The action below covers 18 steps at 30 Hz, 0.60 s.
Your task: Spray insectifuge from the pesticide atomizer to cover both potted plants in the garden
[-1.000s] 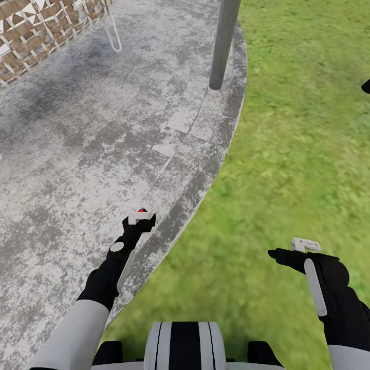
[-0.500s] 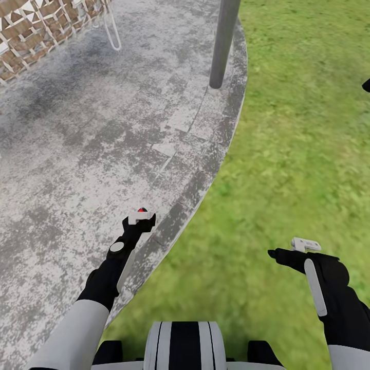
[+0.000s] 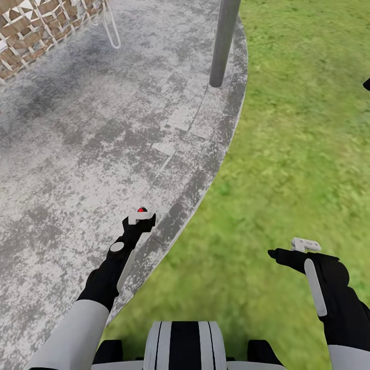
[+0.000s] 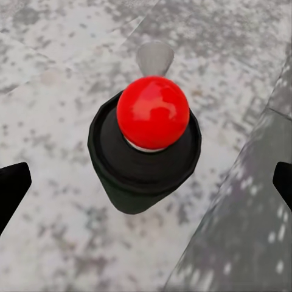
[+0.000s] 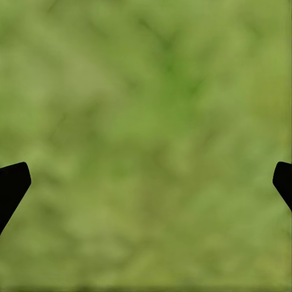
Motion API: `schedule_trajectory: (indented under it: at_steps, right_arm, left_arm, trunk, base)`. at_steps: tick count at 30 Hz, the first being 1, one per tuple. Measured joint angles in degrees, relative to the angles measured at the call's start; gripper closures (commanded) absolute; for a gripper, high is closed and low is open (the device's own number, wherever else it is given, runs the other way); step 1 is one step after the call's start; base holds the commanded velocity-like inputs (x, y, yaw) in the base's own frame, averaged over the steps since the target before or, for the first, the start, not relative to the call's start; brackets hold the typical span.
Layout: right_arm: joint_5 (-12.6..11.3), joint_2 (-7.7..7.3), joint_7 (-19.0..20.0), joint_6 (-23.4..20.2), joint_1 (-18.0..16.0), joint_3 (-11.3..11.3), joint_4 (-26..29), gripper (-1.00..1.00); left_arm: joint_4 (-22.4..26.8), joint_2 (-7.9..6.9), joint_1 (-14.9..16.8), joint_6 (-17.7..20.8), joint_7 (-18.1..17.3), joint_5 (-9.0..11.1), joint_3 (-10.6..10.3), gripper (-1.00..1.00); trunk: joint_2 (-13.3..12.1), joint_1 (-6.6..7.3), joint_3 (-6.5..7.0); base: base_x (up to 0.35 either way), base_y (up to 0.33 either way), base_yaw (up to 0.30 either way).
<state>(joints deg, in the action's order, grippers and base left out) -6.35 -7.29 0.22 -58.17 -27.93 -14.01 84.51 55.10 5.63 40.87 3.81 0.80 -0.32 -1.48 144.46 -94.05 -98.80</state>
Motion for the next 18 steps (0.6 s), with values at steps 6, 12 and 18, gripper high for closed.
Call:
schedule_trajectory:
  at_steps: [6,12,18]
  right_arm:
    - [0.01,0.00,-0.02,-0.01,0.00,0.00,0.00,-1.00]
    - [0.00,0.00,0.01,-0.02,0.00,0.00,0.00,-1.00]
    - [0.00,0.00,0.01,-0.01,0.00,0.00,0.00,-1.00]
  left_arm:
    - [0.00,0.00,0.00,0.00,0.00,0.04,-0.02,-1.00]
    - [0.00,0.00,0.00,0.00,0.00,0.00,-0.14,-1.00]
    - [0.00,0.00,0.00,-0.03,0.00,0.00,-0.15,-1.00]
  trunk:
    - [0.00,0.01,-0.02]
    - [0.00,0.00,-0.02]
    - [0.00,0.00,-0.02]
  base:
    - [0.039,0.019,0.000]
    - [0.075,0.053,0.000]
    - [0.004,0.003,0.000]
